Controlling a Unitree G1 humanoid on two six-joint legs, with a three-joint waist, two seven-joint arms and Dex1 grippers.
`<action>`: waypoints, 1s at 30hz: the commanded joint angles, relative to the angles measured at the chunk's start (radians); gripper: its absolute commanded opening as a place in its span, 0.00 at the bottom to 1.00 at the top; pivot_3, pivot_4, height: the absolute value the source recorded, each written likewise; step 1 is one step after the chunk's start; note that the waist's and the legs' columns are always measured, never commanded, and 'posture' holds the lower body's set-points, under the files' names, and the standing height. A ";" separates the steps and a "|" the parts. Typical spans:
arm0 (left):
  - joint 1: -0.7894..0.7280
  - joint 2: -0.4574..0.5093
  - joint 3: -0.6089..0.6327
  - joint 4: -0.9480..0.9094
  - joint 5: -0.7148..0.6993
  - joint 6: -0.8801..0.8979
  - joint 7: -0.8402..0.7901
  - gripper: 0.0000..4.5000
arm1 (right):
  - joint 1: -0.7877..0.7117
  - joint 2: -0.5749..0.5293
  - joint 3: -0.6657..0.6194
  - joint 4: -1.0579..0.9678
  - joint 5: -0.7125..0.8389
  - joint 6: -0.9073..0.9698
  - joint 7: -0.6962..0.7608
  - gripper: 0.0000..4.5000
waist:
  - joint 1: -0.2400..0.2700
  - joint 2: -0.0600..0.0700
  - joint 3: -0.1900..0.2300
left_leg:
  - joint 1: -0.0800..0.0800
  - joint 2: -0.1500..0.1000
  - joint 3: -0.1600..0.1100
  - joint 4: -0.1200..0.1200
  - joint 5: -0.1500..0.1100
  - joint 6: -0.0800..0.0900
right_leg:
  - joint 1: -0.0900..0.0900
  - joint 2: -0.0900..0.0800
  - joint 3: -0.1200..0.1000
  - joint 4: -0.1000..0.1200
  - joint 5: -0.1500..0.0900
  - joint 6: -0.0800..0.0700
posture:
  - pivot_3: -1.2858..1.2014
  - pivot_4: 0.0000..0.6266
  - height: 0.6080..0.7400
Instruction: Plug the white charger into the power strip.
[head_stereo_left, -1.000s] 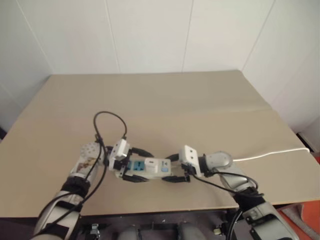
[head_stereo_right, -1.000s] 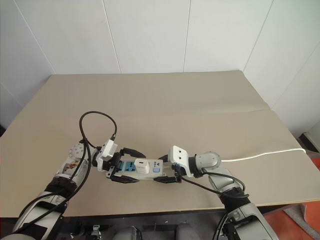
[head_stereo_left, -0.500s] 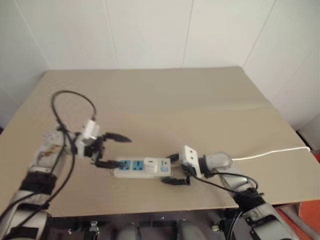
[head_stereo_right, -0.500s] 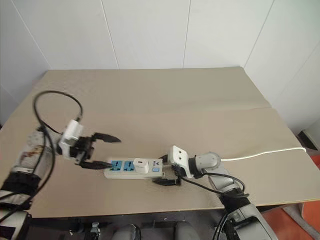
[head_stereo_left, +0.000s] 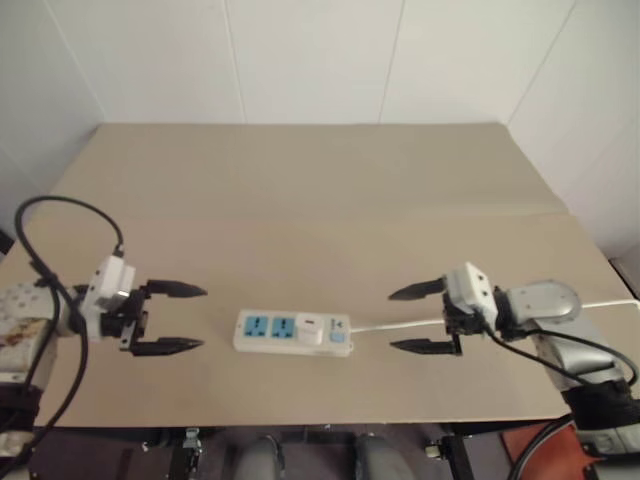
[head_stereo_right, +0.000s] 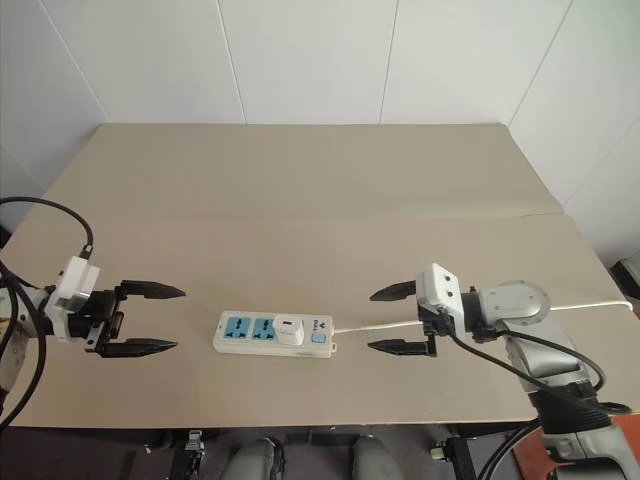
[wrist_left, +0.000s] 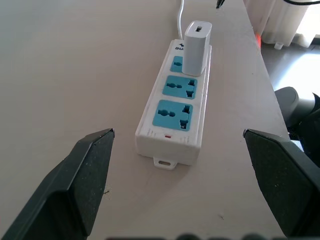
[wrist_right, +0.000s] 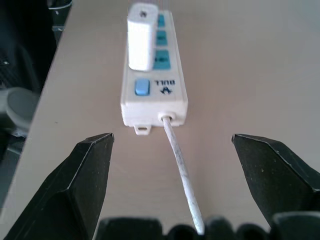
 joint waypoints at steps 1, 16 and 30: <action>-0.019 -0.011 0.010 0.000 0.018 0.001 -0.003 1.00 | -0.001 -0.022 -0.023 -0.041 -0.002 -0.019 0.000 0.99 | 0.000 0.000 0.000 | 0.000 0.000 0.000 0.001 0.000 0.000 | 0.000 0.000 0.000 0.000 0.000 0.000 | 0.52 0.24 1.00; -0.201 -0.056 -0.036 0.193 0.086 -0.023 -0.033 1.00 | -0.054 -0.030 0.004 0.002 -0.049 0.034 -0.068 0.99 | 0.003 0.000 0.000 | -0.001 -0.001 0.000 0.005 0.000 0.000 | 0.000 0.000 0.000 0.002 0.000 0.000 | 0.52 0.24 1.00; -0.349 0.010 -0.157 0.342 0.081 -0.089 -0.033 1.00 | -0.247 0.027 0.075 0.142 -0.092 0.037 -0.033 0.99 | 0.002 0.000 0.001 | -0.004 -0.001 0.000 0.014 0.000 0.000 | -0.002 0.000 0.001 0.009 0.000 0.000 | 0.52 0.24 1.00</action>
